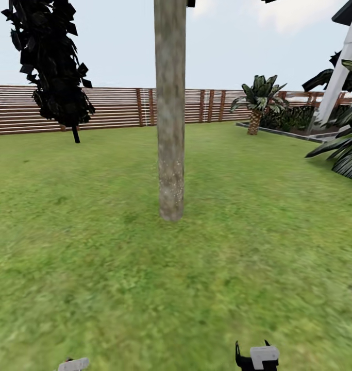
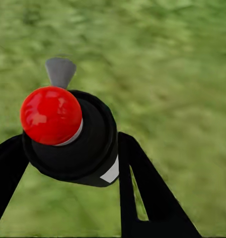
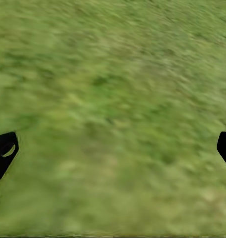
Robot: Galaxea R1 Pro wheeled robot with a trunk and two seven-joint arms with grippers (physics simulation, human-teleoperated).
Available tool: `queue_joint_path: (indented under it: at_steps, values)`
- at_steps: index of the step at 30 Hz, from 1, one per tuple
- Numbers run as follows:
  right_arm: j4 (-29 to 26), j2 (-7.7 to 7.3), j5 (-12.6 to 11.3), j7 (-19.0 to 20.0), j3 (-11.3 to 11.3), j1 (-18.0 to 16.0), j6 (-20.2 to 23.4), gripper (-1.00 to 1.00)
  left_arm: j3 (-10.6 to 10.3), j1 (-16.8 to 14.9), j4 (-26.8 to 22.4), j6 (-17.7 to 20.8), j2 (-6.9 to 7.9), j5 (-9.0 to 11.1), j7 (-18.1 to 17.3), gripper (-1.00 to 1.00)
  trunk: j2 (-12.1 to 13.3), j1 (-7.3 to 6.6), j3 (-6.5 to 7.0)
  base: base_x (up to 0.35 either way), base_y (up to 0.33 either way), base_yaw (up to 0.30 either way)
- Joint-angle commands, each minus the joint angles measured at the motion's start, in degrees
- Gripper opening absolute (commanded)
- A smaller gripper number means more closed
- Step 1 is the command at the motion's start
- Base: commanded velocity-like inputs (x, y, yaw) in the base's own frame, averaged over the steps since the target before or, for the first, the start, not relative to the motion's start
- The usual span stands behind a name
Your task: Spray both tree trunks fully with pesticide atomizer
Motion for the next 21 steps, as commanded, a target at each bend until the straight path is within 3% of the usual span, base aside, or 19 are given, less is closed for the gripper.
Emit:
queue_joint_path:
  at_steps: [1, 10, 21]
  values:
    - [-0.01, 0.0, 0.0, 0.0, 0.01, 0.0, 0.0, 1.0, 0.0, -0.01, 0.0, 0.0, 0.0, 0.0, 0.0, -1.0, 0.0, 0.0, -0.08, -0.277, 0.221, 0.176]
    - [0.05, 0.0, 0.0, 0.0, 0.01, 0.0, 0.0, 1.0, 0.02, 0.0, 0.0, -0.03, 0.0, 0.0, 0.0, -1.0, 0.0, 0.0, -0.75, -0.261, 0.209, 0.176]
    - [0.05, 0.0, 0.09, 0.0, 0.01, 0.0, 0.0, 1.0, 0.0, 0.0, 0.0, 0.0, 0.04, 0.0, 0.0, -1.0, 0.0, 0.0, -1.57, -0.013, 0.009, 0.176]
